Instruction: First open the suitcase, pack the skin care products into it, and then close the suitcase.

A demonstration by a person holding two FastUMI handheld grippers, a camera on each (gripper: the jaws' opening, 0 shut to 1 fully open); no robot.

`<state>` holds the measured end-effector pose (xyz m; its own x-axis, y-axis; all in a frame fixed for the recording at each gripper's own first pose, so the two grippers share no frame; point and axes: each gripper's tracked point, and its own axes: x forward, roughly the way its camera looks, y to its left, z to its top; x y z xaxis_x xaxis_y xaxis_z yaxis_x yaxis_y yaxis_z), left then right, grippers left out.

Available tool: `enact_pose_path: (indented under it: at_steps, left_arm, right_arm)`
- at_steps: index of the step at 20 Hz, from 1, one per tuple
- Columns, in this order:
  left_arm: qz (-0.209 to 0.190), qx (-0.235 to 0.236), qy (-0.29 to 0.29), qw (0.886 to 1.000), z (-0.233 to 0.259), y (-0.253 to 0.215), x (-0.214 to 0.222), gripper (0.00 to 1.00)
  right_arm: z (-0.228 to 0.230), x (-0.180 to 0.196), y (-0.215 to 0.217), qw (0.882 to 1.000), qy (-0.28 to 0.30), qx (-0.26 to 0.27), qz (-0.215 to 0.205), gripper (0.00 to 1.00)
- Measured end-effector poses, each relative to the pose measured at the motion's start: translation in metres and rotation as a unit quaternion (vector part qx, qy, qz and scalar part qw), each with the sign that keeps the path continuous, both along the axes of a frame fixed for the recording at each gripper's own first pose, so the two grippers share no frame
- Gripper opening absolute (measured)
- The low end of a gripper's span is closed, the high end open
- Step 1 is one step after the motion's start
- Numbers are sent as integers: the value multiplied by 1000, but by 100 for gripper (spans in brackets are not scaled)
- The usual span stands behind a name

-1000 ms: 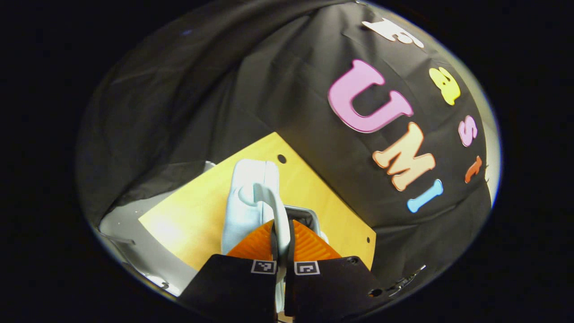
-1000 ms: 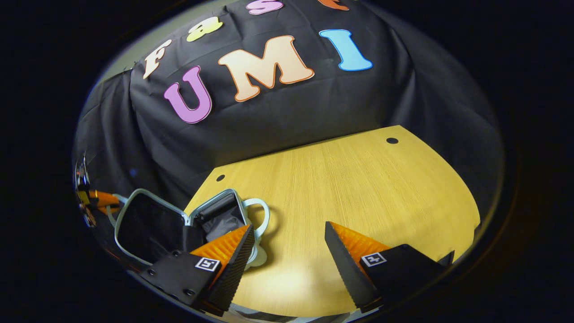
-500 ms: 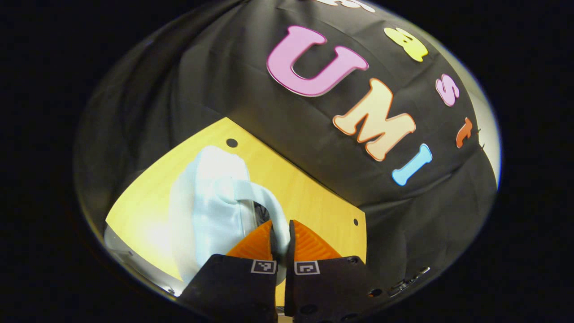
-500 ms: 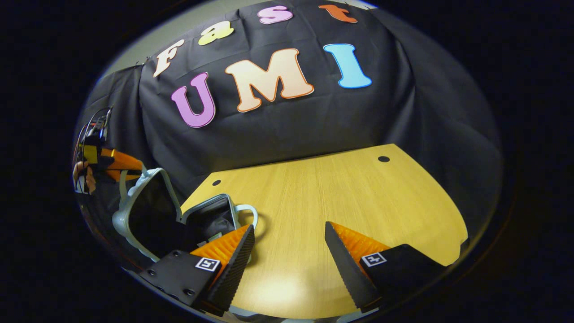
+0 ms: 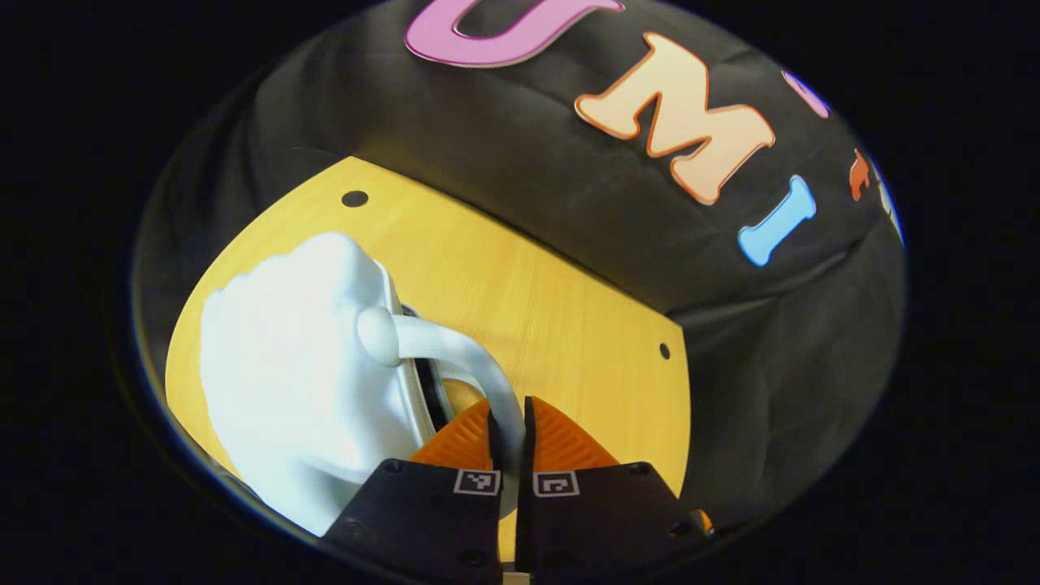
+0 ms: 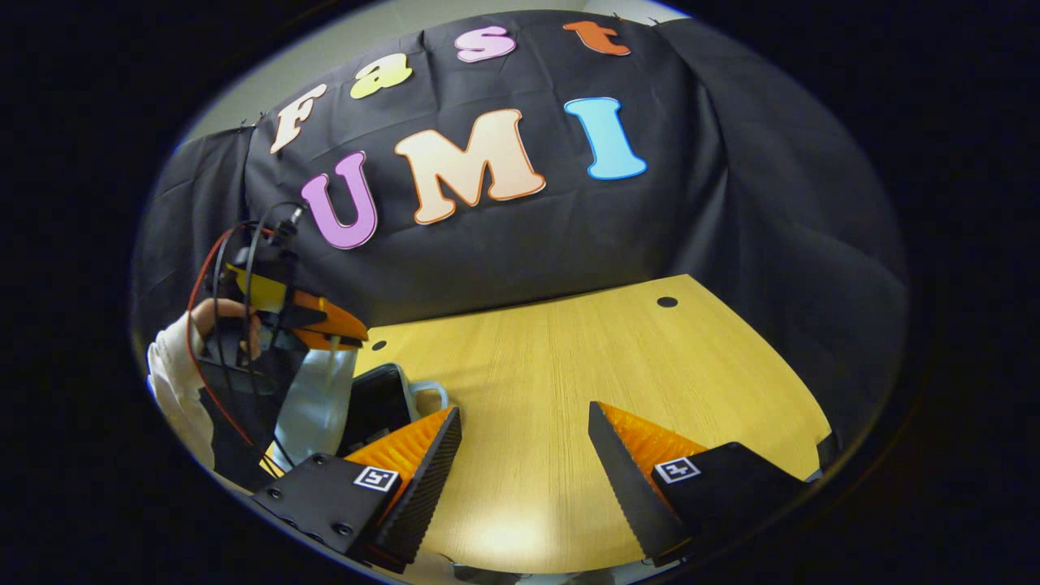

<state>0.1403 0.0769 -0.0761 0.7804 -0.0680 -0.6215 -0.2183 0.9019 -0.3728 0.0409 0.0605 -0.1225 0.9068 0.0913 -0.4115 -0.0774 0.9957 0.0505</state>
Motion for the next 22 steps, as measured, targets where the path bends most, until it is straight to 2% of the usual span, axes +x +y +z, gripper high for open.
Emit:
enact_pose_path:
  at_steps: [5, 9, 12, 14, 16, 17, 18, 19, 20, 21, 22]
  left_arm:
    - [-9, 6, 58, 998, -52, -11, 20, 2]
    - [-10, 44, 92, 995, -66, -9, 21, 13]
    - [-9, 67, 83, 994, -62, -9, 22, 65]
    - [-14, 80, 70, 994, -55, -18, 14, 72]
    - [-15, 96, 53, 994, -45, -28, -4, 72]
    - [-16, 108, 45, 993, -41, -31, -16, 78]
    - [-17, 121, 39, 992, -39, -34, -28, 73]
    - [-18, 135, 34, 990, -38, -39, -39, 80]
    - [-17, 149, 31, 988, -37, -42, -52, 79]
    - [-15, 162, 27, 986, -36, -45, -65, 85]
    - [-11, 176, 22, 984, -35, -46, -74, 87]
  right_arm:
    - [6, -6, -17, 1000, -13, -5, -26, 98]
    - [-3, -22, -27, 999, -1, -17, -28, 98]
    - [-7, -29, -33, 1000, 4, -19, -21, 98]
    - [-4, -32, -35, 1000, 0, -10, -15, 98]
    - [-1, -32, -37, 1000, -8, -1, -8, 98]
    - [-1, -31, -39, 1000, -9, 3, -5, 98]
    - [1, -31, -41, 1000, -10, 7, -2, 98]
    - [2, -31, -42, 1000, -11, 10, 3, 98]
    - [4, -30, -44, 1000, -14, 13, 8, 98]
    - [5, -32, -47, 1000, -16, 15, 12, 98]
    - [5, -31, -49, 1000, -15, 19, 16, 98]
